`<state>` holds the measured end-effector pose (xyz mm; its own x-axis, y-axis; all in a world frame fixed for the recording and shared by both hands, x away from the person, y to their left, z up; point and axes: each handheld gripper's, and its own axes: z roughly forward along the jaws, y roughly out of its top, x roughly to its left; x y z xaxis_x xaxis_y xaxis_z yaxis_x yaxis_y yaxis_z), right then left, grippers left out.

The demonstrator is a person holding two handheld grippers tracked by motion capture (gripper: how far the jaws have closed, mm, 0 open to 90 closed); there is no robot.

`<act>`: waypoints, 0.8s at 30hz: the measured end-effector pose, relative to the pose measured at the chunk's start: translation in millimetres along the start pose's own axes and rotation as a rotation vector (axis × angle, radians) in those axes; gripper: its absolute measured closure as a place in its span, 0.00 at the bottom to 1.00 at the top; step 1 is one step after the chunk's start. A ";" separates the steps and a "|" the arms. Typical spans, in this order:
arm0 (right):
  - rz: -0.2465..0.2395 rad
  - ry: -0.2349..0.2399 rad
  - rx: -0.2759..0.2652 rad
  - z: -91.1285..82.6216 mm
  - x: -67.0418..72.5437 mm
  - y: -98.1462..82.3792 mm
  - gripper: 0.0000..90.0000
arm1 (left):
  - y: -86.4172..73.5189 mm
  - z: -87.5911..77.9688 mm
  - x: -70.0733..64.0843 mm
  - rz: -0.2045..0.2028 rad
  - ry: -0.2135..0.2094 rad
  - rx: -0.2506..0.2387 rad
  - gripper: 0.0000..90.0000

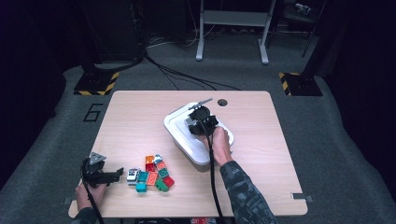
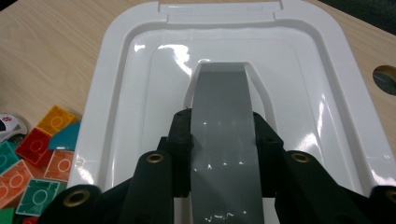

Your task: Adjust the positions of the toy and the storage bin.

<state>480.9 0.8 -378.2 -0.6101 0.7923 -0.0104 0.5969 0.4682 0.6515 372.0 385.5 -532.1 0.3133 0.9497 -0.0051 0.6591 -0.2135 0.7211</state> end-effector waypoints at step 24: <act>0.094 0.045 -0.032 15.5 25.5 12.3 0.75 | -0.3 0.6 -0.3 -0.002 0.005 -0.007 0.01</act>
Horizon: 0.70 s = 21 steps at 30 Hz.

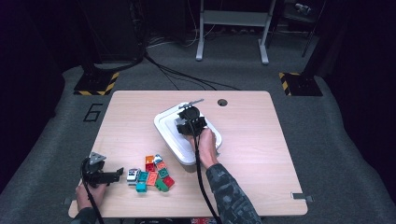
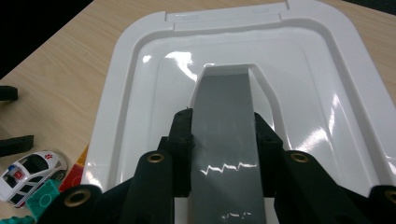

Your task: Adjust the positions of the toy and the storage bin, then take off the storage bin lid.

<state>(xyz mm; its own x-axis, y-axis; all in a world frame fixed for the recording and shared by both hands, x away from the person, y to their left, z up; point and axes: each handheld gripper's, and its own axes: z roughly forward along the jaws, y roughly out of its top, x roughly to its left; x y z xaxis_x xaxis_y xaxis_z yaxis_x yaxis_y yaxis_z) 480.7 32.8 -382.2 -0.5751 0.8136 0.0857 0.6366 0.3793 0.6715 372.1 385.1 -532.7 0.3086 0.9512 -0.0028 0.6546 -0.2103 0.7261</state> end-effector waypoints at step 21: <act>-0.023 -0.019 -0.032 -19.4 -2.8 8.0 0.75 | -0.1 0.4 -0.1 0.000 0.000 -0.005 0.01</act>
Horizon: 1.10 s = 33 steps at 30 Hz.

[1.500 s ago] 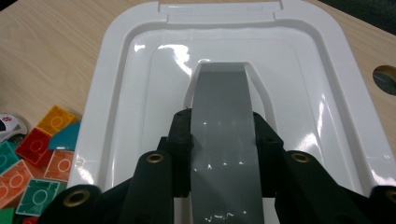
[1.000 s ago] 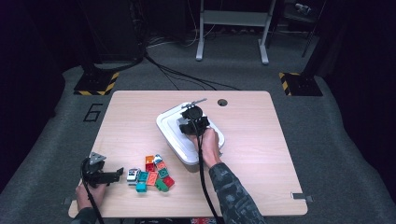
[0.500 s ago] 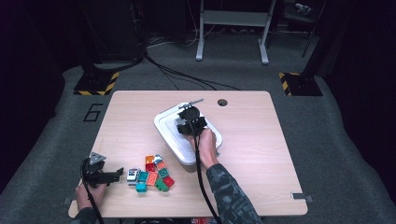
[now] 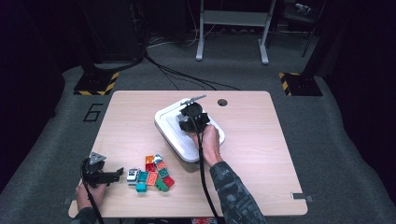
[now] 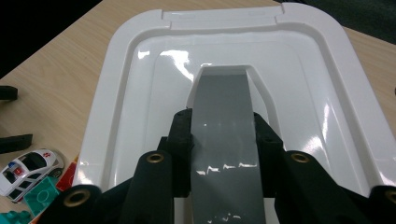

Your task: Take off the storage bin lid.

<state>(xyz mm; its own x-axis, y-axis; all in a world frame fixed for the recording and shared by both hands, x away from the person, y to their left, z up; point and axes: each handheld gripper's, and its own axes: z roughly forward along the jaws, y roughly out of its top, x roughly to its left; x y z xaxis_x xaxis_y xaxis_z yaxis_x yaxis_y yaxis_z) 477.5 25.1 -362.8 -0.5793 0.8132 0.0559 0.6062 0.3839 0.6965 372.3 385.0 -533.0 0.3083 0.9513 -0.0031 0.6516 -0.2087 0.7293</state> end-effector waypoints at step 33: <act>0.052 -0.144 -0.081 -76.4 -64.6 -3.0 0.75 | 0.2 0.1 0.2 0.001 -0.001 0.000 0.01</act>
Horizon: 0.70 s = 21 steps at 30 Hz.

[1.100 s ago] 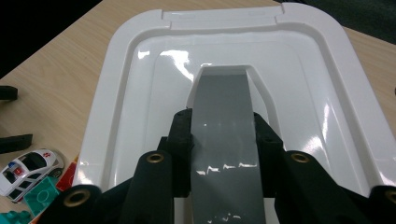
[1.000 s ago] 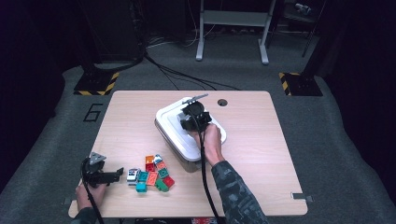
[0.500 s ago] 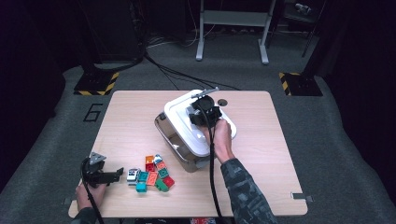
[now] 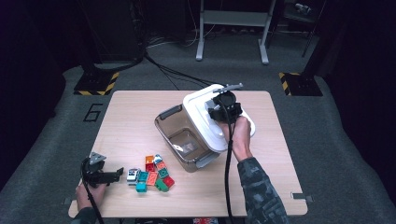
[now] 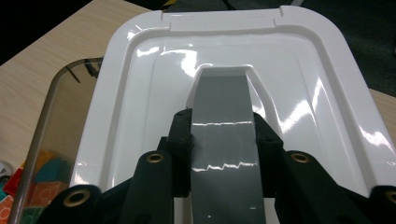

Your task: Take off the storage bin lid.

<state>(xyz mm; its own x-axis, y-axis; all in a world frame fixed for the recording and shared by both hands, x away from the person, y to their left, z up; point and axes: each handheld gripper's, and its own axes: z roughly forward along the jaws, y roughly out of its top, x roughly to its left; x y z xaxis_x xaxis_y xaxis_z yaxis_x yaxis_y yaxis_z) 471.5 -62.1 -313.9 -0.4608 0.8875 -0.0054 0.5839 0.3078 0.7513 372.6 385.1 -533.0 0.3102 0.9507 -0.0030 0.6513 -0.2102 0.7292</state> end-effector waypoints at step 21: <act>0.124 -0.114 -0.010 -24.7 -78.4 -23.1 0.75 | 0.1 -0.2 0.0 0.000 -0.001 0.002 0.01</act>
<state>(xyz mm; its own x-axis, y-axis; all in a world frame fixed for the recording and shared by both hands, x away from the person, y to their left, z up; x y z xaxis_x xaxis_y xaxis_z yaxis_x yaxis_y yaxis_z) 477.6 -147.2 -314.5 -0.3064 0.9518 0.0130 0.6245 0.1907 0.7574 372.5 385.1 -532.8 0.3110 0.9504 -0.0036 0.6524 -0.2107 0.7280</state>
